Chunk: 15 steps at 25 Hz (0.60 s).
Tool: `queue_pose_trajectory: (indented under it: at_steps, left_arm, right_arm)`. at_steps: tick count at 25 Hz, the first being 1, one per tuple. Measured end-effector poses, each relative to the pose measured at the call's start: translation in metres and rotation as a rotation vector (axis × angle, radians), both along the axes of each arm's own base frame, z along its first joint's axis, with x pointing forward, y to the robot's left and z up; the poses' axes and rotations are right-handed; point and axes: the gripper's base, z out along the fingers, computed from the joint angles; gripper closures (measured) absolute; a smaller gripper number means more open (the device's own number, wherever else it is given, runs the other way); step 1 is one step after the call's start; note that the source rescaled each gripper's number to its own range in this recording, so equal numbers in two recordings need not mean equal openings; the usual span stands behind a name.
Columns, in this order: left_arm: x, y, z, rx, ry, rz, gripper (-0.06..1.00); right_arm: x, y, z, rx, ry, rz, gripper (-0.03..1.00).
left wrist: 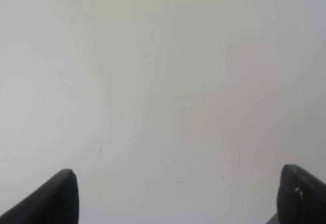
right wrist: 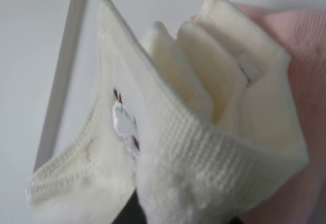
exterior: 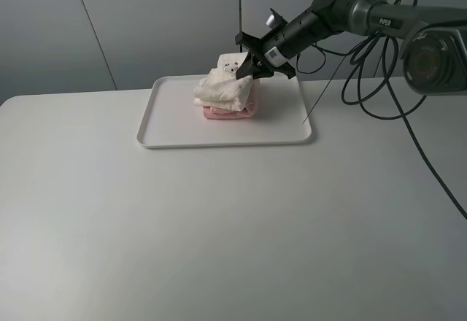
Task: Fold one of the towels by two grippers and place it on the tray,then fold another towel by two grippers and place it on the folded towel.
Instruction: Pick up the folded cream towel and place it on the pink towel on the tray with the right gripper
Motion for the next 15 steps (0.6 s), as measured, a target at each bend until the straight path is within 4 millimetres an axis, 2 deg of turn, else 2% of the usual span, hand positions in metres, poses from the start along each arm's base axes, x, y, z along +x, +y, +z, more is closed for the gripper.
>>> queue_pose_trajectory:
  at_steps: [3,4,5,6,9,10,12,15]
  left_arm:
    - [0.0000,0.0000,0.0000,0.000,0.000,0.000,-0.05]
    - [0.0000,0.0000,0.0000,0.000,0.000,0.000,-0.05]
    - [0.0000,0.0000,0.0000,0.000,0.000,0.000,-0.05]
    - [0.0000,0.0000,0.0000,0.000,0.000,0.000,-0.05]
    - [0.0000,0.0000,0.0000,0.000,0.000,0.000,-0.05]
    - [0.0000,0.0000,0.0000,0.000,0.000,0.000,-0.05]
    - [0.0000,0.0000,0.0000,0.000,0.000,0.000,-0.05]
    - [0.0000,0.0000,0.0000,0.000,0.000,0.000,-0.05]
  right_arm:
    - [0.0009,-0.0024,-0.0019,-0.039,-0.017,0.003,0.88]
    - [0.0011,-0.0033,-0.0027,-0.054,-0.023,0.007,0.86]
    - [0.0011,-0.0037,-0.0030,-0.061,-0.026,0.011,0.78]
    - [0.0011,-0.0039,-0.0031,-0.064,-0.030,0.015,0.65]
    - [0.0002,-0.0044,-0.0038,-0.076,-0.031,0.031,0.12]
    - [-0.0002,-0.0044,-0.0039,-0.076,-0.027,0.034,0.04]
    - [-0.0021,-0.0043,-0.0044,-0.079,-0.015,0.052,-0.01]
    - [-0.0059,-0.0049,-0.0004,-0.095,-0.004,0.092,-0.02]
